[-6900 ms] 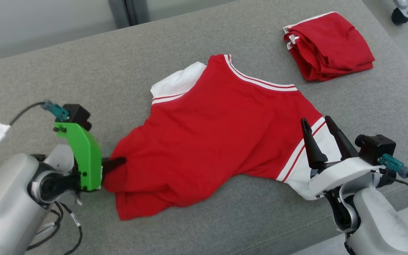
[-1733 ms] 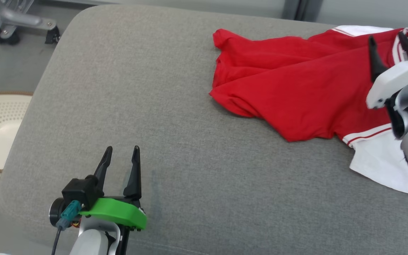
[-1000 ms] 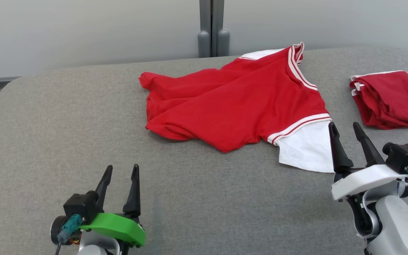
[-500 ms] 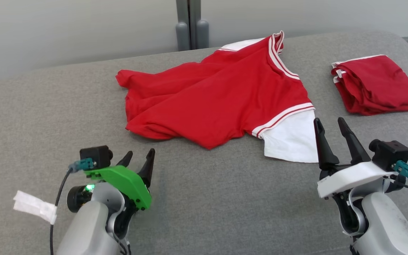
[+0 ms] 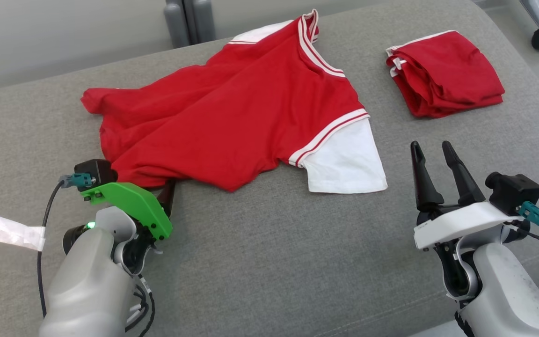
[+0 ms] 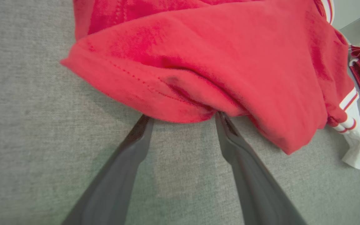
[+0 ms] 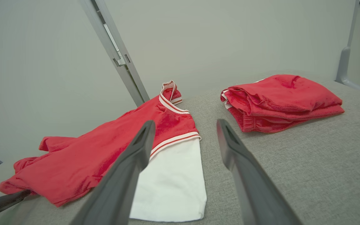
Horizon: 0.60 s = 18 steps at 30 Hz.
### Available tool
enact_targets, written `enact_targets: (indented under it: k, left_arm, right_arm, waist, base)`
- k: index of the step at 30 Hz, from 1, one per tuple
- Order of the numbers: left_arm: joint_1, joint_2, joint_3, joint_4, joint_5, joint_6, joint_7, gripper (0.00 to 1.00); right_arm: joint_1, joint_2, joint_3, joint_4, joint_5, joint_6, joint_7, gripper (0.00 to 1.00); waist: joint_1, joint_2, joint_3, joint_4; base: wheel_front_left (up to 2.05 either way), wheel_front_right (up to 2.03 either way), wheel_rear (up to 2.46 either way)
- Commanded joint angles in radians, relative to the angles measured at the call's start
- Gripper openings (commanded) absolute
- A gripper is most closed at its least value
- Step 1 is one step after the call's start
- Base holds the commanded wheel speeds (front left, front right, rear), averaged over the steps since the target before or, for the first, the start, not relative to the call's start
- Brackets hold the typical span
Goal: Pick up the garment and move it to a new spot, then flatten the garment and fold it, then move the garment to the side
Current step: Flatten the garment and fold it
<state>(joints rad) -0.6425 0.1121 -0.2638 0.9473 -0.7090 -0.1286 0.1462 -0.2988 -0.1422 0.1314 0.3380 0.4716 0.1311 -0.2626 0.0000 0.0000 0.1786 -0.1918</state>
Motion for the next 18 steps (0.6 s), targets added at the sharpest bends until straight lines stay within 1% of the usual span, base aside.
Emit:
enact_targets:
  k: [1, 2, 3, 4, 5, 8, 12, 14, 18]
  left_arm:
    - [-0.02, 0.009, -0.006, 0.007, -0.017, -0.003, -0.008, 1.0]
    - [-0.025, 0.012, -0.014, 0.013, -0.028, -0.003, -0.009, 0.98]
    - [-0.027, 0.017, -0.028, 0.014, -0.035, -0.003, -0.008, 0.66]
    - [-0.027, 0.022, -0.041, 0.015, -0.04, -0.003, -0.009, 0.27]
    - [-0.022, 0.026, -0.055, 0.014, -0.045, -0.003, -0.011, 0.0]
    - [0.006, 0.039, -0.107, -0.022, -0.07, -0.003, -0.022, 0.0]
    - [0.039, 0.091, -0.18, -0.115, -0.106, -0.003, -0.022, 0.0]
    - [0.057, 0.124, -0.221, -0.188, -0.133, -0.003, -0.001, 0.0]
    - [0.089, 0.225, -0.281, -0.368, -0.188, -0.003, 0.062, 0.0]
  right_arm:
    - [-0.011, 0.001, -0.003, -0.006, -0.001, -0.001, -0.003, 1.0]
    - [-0.008, 0.002, -0.007, -0.007, -0.003, -0.001, -0.003, 1.0]
    - [-0.003, 0.003, -0.011, -0.007, -0.004, -0.001, -0.003, 1.0]
    - [0.001, 0.004, -0.013, -0.008, -0.006, -0.001, -0.003, 1.0]
    - [0.005, 0.005, -0.016, -0.007, -0.008, -0.001, -0.003, 1.0]
    - [0.014, 0.01, -0.029, -0.006, -0.01, -0.001, -0.003, 1.0]
    - [0.03, 0.012, -0.035, -0.007, -0.014, -0.001, -0.003, 1.0]
    - [0.033, 0.011, -0.038, -0.008, -0.016, -0.001, -0.003, 1.0]
    - [0.054, 0.009, -0.043, -0.005, -0.019, -0.001, -0.003, 1.0]
  waist:
    - [0.0, 0.0, 0.034, -0.04]
    - [0.0, 0.0, 0.035, -0.042]
    - [0.0, 0.0, 0.035, -0.043]
    - [0.0, 0.0, 0.034, -0.043]
    - [0.0, 0.0, 0.031, -0.042]
    - [0.0, 0.0, 0.018, -0.03]
    - [0.0, 0.0, -0.008, 0.007]
    - [0.0, 0.0, -0.023, 0.027]
    - [0.0, 0.0, -0.053, 0.075]
  base:
    - [0.0, 0.0, 0.0]
    - [0.0, 0.0, 0.0]
    - [0.0, 0.0, 0.0]
    - [0.0, 0.0, 0.0]
    - [0.0, 0.0, 0.0]
    - [0.0, 0.0, 0.0]
    - [0.0, 0.0, 0.0]
    - [0.0, 0.0, 0.0]
    - [0.0, 0.0, 0.0]
